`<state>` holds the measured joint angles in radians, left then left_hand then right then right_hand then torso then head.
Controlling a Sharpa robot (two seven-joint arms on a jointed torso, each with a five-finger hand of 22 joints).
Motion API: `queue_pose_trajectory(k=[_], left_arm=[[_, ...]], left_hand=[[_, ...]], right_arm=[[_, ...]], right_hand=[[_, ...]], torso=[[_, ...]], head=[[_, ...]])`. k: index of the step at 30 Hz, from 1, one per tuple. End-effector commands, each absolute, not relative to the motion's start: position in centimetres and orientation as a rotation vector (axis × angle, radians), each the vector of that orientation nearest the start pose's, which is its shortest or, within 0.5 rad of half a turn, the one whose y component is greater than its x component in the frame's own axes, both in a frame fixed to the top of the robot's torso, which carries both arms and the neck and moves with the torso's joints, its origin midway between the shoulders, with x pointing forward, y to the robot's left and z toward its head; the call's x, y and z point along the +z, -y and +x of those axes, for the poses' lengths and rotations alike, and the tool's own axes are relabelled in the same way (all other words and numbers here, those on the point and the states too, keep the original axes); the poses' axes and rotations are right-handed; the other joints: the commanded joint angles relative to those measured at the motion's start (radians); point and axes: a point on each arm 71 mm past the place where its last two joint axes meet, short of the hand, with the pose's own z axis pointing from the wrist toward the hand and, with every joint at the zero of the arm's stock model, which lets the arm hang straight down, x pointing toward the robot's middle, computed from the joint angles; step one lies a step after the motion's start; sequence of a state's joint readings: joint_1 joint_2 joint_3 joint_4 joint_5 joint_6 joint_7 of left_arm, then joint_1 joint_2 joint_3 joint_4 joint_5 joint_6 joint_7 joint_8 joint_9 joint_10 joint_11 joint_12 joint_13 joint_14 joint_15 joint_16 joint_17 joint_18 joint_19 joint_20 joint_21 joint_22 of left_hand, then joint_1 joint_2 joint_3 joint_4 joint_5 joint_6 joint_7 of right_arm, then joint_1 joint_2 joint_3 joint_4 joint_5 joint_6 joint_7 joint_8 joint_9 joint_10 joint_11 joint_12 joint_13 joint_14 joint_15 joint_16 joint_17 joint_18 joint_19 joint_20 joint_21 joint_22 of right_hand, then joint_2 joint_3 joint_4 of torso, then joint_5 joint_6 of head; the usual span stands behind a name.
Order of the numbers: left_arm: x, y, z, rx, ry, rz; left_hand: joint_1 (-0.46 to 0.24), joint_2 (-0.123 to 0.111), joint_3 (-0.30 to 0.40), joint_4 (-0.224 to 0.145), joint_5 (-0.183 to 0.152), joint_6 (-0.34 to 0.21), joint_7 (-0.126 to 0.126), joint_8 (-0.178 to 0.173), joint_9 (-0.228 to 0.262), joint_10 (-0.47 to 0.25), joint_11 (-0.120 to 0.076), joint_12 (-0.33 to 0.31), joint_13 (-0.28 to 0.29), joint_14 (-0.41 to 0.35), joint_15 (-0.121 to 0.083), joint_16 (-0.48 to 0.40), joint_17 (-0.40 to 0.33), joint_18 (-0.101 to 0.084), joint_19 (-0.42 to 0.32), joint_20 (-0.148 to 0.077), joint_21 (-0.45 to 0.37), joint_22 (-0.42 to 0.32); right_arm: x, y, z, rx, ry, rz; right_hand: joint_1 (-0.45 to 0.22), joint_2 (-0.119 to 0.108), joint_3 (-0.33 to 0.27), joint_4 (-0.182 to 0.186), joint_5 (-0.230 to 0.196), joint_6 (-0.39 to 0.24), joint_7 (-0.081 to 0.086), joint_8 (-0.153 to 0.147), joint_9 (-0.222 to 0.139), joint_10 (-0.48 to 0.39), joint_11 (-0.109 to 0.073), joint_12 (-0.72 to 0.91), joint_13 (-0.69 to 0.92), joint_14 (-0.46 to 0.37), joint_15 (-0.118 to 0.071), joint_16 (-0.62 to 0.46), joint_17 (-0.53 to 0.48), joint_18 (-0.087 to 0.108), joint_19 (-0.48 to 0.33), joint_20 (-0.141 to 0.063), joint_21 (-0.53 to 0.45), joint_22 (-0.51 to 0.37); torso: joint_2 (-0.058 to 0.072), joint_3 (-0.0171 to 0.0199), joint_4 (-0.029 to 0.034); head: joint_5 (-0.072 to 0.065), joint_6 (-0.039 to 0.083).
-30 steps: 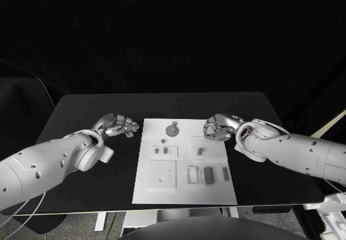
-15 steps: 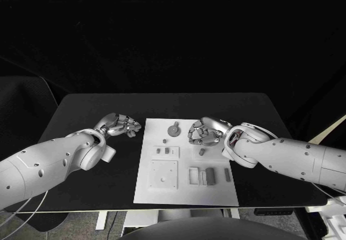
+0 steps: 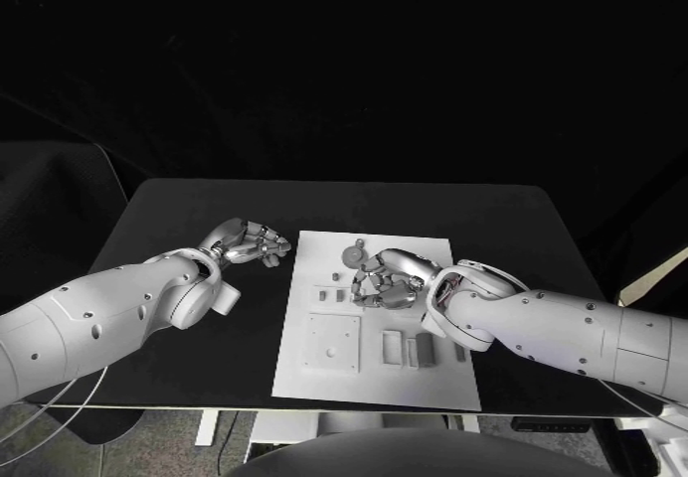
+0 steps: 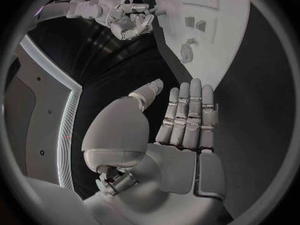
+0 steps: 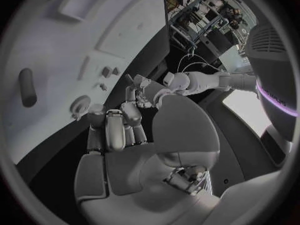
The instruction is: Assemble the parts on the task board
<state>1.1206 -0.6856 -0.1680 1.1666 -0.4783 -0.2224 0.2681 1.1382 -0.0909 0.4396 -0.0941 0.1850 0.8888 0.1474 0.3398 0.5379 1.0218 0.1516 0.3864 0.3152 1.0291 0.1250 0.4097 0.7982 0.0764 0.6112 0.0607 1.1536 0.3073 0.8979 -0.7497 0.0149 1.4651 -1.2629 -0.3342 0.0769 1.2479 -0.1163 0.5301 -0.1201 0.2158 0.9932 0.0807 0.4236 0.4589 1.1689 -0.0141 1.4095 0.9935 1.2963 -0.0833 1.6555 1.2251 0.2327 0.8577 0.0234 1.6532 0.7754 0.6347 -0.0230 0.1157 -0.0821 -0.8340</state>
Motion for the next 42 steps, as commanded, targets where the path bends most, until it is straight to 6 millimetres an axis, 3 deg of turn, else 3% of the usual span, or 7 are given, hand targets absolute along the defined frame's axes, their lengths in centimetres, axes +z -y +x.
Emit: queue_pose_trajectory(k=[1,10,42], left_arm=[[-28.5,-22.4,50.7,-1.147,-1.813,-0.712],[-28.5,-22.3,50.6,-1.150,-1.814,-0.711],[-28.4,-22.3,50.6,-1.152,-1.813,-0.710]], left_hand=[[-0.005,0.004,-0.004,-0.003,0.004,-0.006,-0.001,-0.004,0.001,-0.006,-0.001,-0.004,-0.001,-0.003,0.002,-0.006,-0.001,0.005,-0.009,0.000,-0.004,0.001],[-0.005,0.004,-0.004,-0.003,0.004,-0.006,-0.001,-0.004,0.001,-0.006,-0.001,-0.005,-0.001,-0.003,0.002,-0.007,-0.002,0.005,-0.009,0.000,-0.004,0.001],[-0.004,0.005,-0.003,-0.003,0.004,-0.006,-0.001,-0.004,0.001,-0.007,-0.001,-0.006,-0.001,-0.002,0.002,-0.009,-0.002,0.005,-0.009,0.001,-0.005,0.002]], right_arm=[[-30.8,15.7,42.4,1.005,-1.883,0.018],[-31.6,14.9,41.9,1.005,-1.895,-0.047],[-34.7,13.7,40.7,0.951,-1.922,-0.174]], right_hand=[[-0.009,0.005,0.002,0.007,-0.001,0.084,0.056,-0.004,0.012,0.005,0.000,-0.003,-0.001,-0.008,0.000,0.013,-0.002,0.012,0.004,0.006,0.047,-0.001],[-0.010,0.006,0.002,0.007,-0.001,0.083,0.056,-0.005,0.012,0.004,0.001,-0.003,-0.001,-0.009,0.001,0.013,-0.004,0.012,0.004,0.006,0.047,-0.001],[-0.012,0.006,0.003,0.007,0.000,0.080,0.057,-0.008,0.011,0.003,0.001,-0.004,-0.002,-0.013,0.001,0.012,-0.007,0.012,0.004,0.006,0.047,-0.001]], torso=[[0.000,0.0001,0.0007],[0.000,0.0008,-0.0013],[0.001,0.0005,-0.0017]], head=[[0.011,-0.004],[0.023,-0.008],[0.033,-0.021]])
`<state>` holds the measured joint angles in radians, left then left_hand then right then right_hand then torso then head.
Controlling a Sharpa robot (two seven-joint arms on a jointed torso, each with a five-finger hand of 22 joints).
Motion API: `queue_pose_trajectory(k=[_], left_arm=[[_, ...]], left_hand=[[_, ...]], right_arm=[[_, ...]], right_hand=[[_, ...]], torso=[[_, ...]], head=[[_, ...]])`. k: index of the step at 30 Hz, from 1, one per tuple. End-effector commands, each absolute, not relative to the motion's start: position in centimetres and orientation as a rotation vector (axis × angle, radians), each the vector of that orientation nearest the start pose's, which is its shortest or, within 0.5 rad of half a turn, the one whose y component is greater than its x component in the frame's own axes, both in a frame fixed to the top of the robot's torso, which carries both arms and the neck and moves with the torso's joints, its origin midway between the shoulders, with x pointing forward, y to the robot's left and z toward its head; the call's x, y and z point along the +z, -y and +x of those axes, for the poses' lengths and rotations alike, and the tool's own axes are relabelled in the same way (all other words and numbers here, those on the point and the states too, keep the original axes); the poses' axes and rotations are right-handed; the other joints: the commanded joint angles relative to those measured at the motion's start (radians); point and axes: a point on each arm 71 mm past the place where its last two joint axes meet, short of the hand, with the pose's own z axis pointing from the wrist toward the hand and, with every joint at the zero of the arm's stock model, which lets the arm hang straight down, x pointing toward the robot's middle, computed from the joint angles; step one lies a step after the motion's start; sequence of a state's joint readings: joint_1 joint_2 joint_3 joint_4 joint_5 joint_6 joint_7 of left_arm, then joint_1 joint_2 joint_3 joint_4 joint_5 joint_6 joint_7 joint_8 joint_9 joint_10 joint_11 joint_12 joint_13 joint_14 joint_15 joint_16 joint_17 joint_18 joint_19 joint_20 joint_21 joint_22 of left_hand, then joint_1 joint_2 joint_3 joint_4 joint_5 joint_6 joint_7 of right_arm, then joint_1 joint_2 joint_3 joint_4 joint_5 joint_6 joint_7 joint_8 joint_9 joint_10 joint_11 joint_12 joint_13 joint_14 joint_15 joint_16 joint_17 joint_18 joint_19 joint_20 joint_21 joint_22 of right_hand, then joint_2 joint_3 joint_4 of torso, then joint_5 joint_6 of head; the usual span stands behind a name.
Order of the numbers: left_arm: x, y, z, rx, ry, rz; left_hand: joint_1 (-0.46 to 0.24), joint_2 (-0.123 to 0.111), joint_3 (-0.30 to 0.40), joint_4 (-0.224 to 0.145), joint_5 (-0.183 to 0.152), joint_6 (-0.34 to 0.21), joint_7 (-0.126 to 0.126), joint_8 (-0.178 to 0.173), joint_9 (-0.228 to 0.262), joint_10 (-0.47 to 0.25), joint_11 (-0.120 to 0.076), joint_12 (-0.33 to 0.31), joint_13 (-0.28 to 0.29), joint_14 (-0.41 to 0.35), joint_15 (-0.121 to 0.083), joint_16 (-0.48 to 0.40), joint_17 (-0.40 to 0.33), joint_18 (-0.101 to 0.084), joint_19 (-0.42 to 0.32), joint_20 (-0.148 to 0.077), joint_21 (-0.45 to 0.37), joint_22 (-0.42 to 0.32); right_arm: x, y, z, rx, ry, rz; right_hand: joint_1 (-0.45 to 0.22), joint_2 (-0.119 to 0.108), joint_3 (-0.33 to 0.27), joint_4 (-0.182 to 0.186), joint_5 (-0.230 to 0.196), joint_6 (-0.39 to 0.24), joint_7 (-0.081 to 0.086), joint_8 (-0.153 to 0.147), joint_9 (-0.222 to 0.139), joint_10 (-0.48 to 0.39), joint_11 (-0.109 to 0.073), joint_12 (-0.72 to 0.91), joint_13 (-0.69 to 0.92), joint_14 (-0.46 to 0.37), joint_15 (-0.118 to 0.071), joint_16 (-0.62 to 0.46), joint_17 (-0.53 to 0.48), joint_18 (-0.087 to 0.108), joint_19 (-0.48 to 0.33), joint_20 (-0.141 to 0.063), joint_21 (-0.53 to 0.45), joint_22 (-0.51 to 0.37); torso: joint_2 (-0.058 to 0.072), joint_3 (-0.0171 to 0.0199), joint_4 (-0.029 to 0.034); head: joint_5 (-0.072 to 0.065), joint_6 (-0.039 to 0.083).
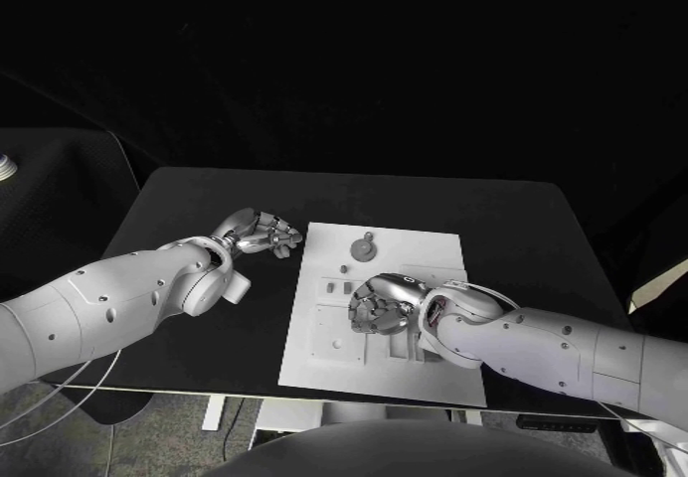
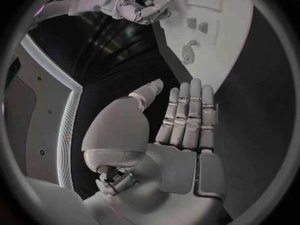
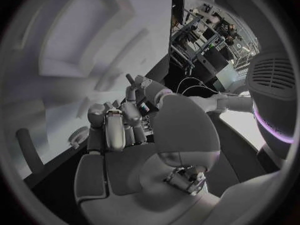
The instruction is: Assemble the parts on the task board
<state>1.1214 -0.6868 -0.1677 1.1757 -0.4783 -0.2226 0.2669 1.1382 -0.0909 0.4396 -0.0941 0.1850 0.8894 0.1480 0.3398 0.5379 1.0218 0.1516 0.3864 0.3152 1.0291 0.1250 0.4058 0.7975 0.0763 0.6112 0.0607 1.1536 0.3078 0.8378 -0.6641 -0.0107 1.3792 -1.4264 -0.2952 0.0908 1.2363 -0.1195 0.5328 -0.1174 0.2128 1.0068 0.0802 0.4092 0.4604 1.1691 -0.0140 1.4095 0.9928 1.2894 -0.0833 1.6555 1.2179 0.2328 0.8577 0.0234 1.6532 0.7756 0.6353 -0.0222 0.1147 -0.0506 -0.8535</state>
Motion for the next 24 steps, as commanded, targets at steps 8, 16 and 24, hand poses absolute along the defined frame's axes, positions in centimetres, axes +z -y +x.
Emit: queue_pose_trajectory(k=[8,16,24], left_arm=[[-28.39,-22.35,50.56,-1.152,-1.813,-0.711],[-28.36,-22.41,50.54,-1.149,-1.809,-0.711],[-28.33,-22.34,50.54,-1.151,-1.809,-0.711]], left_hand=[[-0.004,0.005,-0.003,-0.003,0.004,-0.007,-0.002,-0.004,0.000,-0.007,-0.001,-0.006,-0.001,-0.002,0.002,-0.005,-0.002,0.005,-0.009,0.001,-0.005,0.001],[-0.004,0.005,-0.003,-0.003,0.003,-0.007,-0.002,-0.004,0.000,-0.007,-0.001,-0.006,0.000,-0.002,0.002,-0.006,-0.002,0.005,-0.009,0.001,-0.005,0.001],[-0.004,0.005,-0.004,-0.004,0.003,-0.008,-0.002,-0.005,0.000,-0.007,-0.001,-0.007,0.000,-0.002,0.002,-0.006,-0.002,0.005,-0.009,0.001,-0.006,0.001]], right_arm=[[-34.96,13.87,40.84,0.937,-1.916,-0.184],[-35.12,14.04,40.91,0.931,-1.911,-0.181],[-35.10,14.00,40.94,0.933,-1.905,-0.181]], right_hand=[[0.000,0.009,0.000,0.004,0.003,0.066,0.058,0.006,0.010,0.003,0.001,-0.004,-0.001,-0.008,0.001,0.011,-0.002,0.012,0.003,0.006,0.047,-0.002],[0.000,0.009,0.001,0.003,0.003,0.065,0.058,0.006,0.009,0.002,0.001,-0.004,-0.001,-0.007,0.001,0.011,-0.001,0.012,0.003,0.006,0.047,-0.002],[0.000,0.009,0.001,0.003,0.003,0.065,0.058,0.005,0.009,0.002,0.001,-0.004,-0.001,-0.010,0.001,0.010,-0.004,0.012,0.003,0.006,0.047,-0.002]], torso=[[-0.001,0.0002,-0.0005],[0.000,0.0009,-0.0008],[0.000,0.0011,-0.0009]], head=[[0.003,-0.004],[0.005,-0.003],[0.006,-0.002]])
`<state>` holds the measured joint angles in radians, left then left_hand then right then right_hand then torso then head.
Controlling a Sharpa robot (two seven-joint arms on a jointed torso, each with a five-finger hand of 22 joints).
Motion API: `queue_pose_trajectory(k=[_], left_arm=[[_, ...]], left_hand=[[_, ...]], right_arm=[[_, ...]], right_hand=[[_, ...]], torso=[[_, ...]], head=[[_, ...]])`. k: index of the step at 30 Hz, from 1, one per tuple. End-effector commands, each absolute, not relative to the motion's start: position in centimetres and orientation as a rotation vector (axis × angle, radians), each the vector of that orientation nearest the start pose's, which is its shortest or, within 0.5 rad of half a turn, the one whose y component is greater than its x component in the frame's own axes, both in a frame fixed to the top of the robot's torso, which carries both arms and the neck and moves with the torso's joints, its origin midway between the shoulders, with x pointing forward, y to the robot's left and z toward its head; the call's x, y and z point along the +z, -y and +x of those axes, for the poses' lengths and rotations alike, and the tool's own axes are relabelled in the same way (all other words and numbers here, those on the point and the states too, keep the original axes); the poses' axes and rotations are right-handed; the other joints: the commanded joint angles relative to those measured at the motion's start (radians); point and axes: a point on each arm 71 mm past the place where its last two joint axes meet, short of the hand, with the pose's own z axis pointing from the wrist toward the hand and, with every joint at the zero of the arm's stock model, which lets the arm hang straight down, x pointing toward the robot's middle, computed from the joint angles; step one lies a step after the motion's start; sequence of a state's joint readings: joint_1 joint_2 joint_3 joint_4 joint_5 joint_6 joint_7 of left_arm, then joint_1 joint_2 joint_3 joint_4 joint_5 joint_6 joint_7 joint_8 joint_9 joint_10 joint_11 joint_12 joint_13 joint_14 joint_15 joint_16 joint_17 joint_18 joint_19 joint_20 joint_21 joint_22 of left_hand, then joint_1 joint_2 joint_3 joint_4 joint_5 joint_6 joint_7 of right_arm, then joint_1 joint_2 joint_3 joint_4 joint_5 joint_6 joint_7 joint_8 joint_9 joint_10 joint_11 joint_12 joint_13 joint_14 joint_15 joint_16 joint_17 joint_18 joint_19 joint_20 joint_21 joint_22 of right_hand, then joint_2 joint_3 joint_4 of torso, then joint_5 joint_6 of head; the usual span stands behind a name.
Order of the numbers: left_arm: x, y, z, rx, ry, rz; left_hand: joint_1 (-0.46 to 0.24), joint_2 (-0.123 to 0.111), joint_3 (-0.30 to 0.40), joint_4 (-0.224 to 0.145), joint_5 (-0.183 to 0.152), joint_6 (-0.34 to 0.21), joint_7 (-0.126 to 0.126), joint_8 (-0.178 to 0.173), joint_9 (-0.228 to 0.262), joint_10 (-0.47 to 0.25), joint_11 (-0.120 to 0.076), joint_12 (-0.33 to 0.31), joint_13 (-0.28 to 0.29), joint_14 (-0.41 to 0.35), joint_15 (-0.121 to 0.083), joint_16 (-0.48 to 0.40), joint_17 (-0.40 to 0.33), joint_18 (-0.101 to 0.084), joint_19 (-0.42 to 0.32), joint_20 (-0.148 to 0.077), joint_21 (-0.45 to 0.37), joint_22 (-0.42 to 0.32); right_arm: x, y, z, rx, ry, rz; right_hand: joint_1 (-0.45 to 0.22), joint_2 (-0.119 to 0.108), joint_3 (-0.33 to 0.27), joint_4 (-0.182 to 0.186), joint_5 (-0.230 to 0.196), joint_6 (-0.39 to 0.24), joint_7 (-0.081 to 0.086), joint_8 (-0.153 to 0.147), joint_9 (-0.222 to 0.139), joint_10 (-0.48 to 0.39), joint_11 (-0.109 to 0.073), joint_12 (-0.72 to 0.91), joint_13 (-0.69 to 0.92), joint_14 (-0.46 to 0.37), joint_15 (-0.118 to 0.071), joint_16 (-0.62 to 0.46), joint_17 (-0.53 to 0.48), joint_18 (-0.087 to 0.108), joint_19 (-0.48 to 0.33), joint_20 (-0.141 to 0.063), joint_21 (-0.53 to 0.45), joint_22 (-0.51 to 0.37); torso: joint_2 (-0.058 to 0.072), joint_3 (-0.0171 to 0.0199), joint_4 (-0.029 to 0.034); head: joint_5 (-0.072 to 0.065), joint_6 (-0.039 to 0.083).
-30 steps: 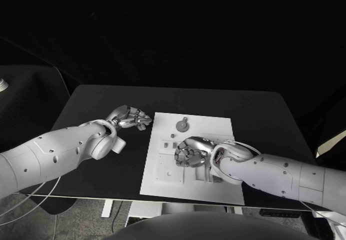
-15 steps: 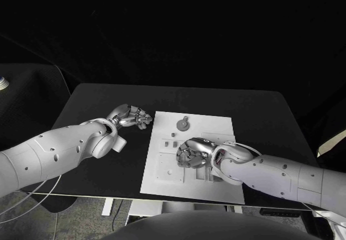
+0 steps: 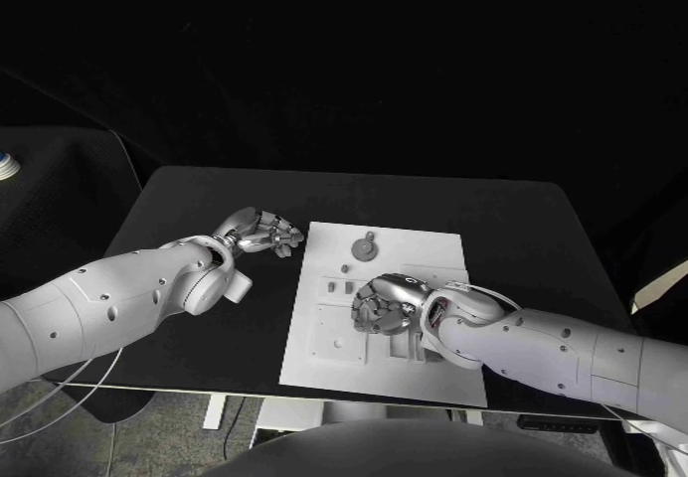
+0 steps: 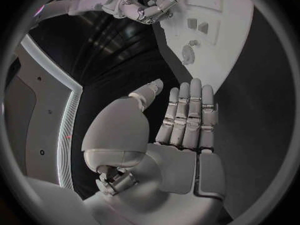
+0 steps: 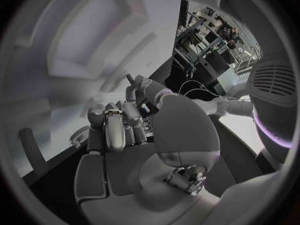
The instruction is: Assemble the parts on the task board
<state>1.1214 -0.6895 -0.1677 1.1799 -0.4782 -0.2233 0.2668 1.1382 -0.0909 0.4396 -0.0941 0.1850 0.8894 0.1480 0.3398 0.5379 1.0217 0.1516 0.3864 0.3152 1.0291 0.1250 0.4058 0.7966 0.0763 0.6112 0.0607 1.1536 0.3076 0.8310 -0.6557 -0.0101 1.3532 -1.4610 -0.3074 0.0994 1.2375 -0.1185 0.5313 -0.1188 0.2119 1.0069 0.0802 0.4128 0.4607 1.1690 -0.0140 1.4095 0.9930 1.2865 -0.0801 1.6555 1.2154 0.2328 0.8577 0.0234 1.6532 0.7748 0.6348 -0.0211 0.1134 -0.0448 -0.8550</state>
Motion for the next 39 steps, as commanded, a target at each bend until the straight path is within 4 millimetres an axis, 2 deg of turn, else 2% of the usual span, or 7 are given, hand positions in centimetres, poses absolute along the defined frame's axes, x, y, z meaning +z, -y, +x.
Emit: queue_pose_trajectory(k=[1,21,39], left_arm=[[-28.33,-22.34,50.54,-1.150,-1.809,-0.711],[-28.27,-22.40,50.56,-1.149,-1.810,-0.711],[-28.25,-22.44,50.58,-1.148,-1.811,-0.712]], left_hand=[[-0.004,0.005,-0.004,-0.004,0.003,-0.008,-0.002,-0.005,0.000,-0.007,-0.001,-0.007,0.000,-0.002,0.002,-0.006,-0.001,0.004,-0.009,0.001,-0.006,0.002],[-0.004,0.005,-0.004,-0.004,0.003,-0.009,-0.003,-0.005,0.000,-0.008,-0.001,-0.007,0.000,-0.001,0.002,-0.007,-0.002,0.004,-0.009,0.001,-0.006,0.002],[-0.004,0.005,-0.004,-0.004,0.003,-0.011,-0.003,-0.006,0.000,-0.008,-0.001,-0.008,0.000,-0.001,0.002,-0.008,-0.002,0.004,-0.009,0.001,-0.007,0.002]], right_arm=[[-35.09,13.99,40.93,0.934,-1.904,-0.181],[-34.94,13.56,40.81,0.949,-1.895,-0.185],[-35.26,13.90,41.05,0.928,-1.908,-0.187]], right_hand=[[-0.001,0.008,0.003,0.004,0.004,0.065,0.058,0.002,0.009,0.002,0.001,-0.004,-0.001,-0.008,-0.002,0.010,-0.003,0.012,0.003,0.006,0.047,-0.001],[0.000,0.008,0.005,0.002,0.005,0.063,0.058,0.000,0.009,0.001,0.001,-0.004,-0.002,-0.004,-0.002,0.011,0.002,0.013,0.003,0.005,0.047,-0.001],[0.001,0.009,0.006,0.001,0.005,0.062,0.058,0.000,0.008,0.001,0.001,-0.005,-0.002,-0.006,-0.002,0.010,0.000,0.013,0.003,0.005,0.047,-0.001]], torso=[[0.001,0.0000,0.0002],[0.000,-0.0011,0.0008],[0.001,0.0001,0.0002]], head=[[0.001,0.000],[0.001,-0.001],[-0.002,-0.002]])
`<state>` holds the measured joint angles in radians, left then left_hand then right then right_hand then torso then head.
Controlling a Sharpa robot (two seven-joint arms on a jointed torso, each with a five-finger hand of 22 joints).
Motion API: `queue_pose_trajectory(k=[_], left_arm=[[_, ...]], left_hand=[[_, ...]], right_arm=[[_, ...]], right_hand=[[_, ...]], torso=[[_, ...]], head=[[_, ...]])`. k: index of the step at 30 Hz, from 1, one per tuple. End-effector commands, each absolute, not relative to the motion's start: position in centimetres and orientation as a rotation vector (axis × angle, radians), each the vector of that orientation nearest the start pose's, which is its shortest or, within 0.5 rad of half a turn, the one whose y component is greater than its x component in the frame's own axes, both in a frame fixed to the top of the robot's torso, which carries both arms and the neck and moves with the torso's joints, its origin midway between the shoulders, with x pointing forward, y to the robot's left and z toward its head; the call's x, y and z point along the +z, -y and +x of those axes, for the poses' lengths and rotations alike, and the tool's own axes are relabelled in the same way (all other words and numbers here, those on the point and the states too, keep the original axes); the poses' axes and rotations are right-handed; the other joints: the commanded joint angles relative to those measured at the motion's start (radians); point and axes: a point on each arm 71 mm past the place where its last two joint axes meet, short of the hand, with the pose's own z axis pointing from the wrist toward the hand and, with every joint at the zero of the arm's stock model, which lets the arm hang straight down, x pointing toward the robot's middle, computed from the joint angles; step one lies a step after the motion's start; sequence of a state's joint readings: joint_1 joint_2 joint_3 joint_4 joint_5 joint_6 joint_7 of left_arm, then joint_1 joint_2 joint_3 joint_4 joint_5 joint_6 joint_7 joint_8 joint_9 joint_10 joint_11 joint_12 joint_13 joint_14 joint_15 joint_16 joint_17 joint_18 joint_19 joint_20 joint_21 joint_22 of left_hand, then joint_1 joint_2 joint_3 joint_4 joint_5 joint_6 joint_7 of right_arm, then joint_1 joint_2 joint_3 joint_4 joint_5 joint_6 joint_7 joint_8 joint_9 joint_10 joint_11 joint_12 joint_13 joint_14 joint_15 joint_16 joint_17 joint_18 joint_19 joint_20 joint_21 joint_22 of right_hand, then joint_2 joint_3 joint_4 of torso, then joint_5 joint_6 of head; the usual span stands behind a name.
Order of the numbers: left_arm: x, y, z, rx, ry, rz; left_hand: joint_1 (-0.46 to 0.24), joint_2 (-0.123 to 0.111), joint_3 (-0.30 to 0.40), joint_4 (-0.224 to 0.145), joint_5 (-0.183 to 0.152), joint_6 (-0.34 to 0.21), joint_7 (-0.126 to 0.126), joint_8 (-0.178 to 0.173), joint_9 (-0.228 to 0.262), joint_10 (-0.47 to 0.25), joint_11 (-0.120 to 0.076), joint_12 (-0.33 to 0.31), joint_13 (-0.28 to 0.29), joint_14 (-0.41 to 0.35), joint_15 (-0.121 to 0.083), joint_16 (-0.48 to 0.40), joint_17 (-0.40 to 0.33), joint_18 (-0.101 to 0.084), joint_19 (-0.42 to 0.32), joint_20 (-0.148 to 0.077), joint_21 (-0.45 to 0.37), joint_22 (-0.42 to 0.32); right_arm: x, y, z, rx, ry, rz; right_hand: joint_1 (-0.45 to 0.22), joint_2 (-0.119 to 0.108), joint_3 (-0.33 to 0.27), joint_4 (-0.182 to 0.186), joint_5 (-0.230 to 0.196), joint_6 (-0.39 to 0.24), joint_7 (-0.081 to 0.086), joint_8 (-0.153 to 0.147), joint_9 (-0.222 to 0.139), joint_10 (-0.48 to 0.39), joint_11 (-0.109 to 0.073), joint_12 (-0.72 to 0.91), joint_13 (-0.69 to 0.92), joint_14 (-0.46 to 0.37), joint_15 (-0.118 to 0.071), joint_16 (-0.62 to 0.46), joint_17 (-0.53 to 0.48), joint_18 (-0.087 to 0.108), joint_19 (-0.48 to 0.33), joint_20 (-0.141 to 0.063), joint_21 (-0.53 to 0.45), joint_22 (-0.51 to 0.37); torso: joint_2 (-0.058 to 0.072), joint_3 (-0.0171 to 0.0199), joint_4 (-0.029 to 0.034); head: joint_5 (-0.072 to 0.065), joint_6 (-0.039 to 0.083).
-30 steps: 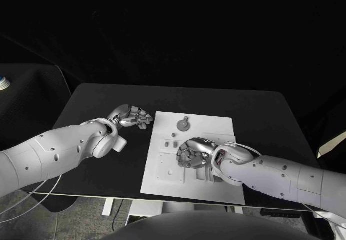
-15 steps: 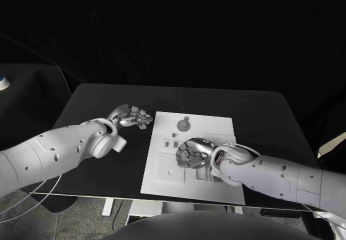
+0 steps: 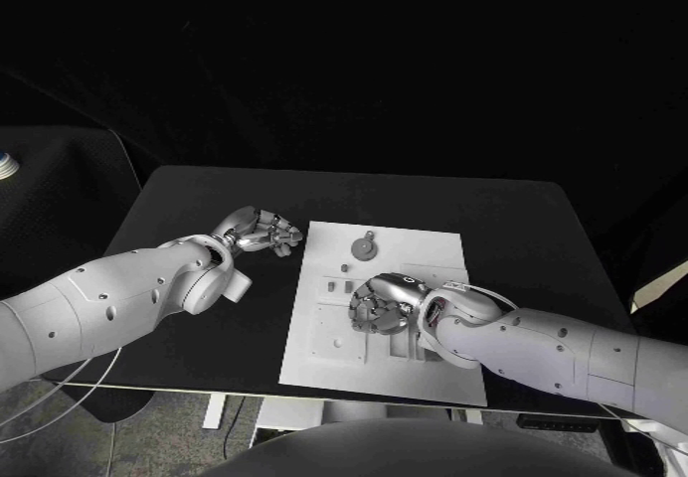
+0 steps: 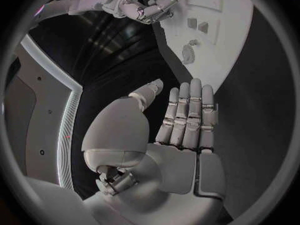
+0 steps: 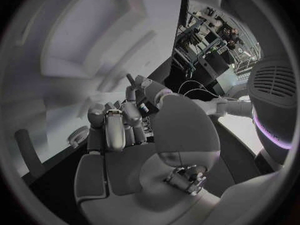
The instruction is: Assemble the parts on the task board
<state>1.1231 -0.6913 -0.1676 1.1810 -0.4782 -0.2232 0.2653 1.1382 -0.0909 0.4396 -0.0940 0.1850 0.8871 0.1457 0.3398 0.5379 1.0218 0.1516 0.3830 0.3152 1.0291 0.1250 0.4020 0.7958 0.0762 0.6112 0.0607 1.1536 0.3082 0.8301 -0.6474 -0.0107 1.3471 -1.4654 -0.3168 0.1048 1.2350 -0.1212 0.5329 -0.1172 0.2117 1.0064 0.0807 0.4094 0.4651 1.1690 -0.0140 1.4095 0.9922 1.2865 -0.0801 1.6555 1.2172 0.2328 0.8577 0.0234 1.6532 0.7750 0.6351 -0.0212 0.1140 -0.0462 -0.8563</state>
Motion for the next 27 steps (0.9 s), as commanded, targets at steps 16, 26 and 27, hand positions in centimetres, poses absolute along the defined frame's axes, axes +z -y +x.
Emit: queue_pose_trajectory(k=[16,26,27], left_arm=[[-28.27,-22.37,50.62,-1.149,-1.812,-0.711],[-28.29,-22.41,50.65,-1.148,-1.812,-0.711],[-28.29,-22.39,50.65,-1.148,-1.812,-0.711]], left_hand=[[-0.004,0.005,-0.004,-0.004,0.003,-0.009,-0.001,-0.006,0.000,-0.008,-0.001,-0.005,0.000,-0.001,0.002,-0.006,-0.001,0.004,-0.010,0.001,-0.007,0.002],[-0.003,0.005,-0.004,-0.004,0.003,-0.009,-0.001,-0.007,-0.001,-0.008,-0.001,-0.005,0.000,0.000,0.002,-0.006,-0.002,0.004,-0.010,0.001,-0.007,0.002],[-0.003,0.005,-0.004,-0.004,0.003,-0.010,-0.001,-0.007,-0.001,-0.008,-0.001,-0.005,0.000,0.000,0.002,-0.006,-0.002,0.004,-0.010,0.001,-0.007,0.002]], right_arm=[[-35.38,13.95,40.90,0.926,-1.908,-0.191],[-35.18,14.10,40.69,0.929,-1.902,-0.196],[-35.17,14.12,40.67,0.929,-1.904,-0.197]], right_hand=[[0.004,0.012,0.005,-0.001,0.005,0.062,0.057,0.002,0.004,0.001,0.001,-0.005,-0.001,-0.006,-0.002,0.010,-0.002,0.013,0.002,0.005,0.047,-0.002],[0.004,0.012,0.006,-0.001,0.005,0.062,0.057,0.002,0.004,0.000,0.001,-0.005,-0.001,-0.003,-0.002,0.011,0.002,0.013,0.002,0.005,0.047,-0.002],[0.004,0.012,0.006,-0.002,0.005,0.062,0.057,0.002,0.004,0.000,0.001,-0.005,-0.001,-0.003,-0.002,0.011,0.001,0.013,0.002,0.005,0.047,-0.002]], torso=[[0.001,-0.0001,-0.0004],[0.000,-0.0001,-0.0001],[0.000,0.0000,-0.0004]], head=[[-0.001,-0.004],[0.000,-0.009],[0.000,-0.010]])
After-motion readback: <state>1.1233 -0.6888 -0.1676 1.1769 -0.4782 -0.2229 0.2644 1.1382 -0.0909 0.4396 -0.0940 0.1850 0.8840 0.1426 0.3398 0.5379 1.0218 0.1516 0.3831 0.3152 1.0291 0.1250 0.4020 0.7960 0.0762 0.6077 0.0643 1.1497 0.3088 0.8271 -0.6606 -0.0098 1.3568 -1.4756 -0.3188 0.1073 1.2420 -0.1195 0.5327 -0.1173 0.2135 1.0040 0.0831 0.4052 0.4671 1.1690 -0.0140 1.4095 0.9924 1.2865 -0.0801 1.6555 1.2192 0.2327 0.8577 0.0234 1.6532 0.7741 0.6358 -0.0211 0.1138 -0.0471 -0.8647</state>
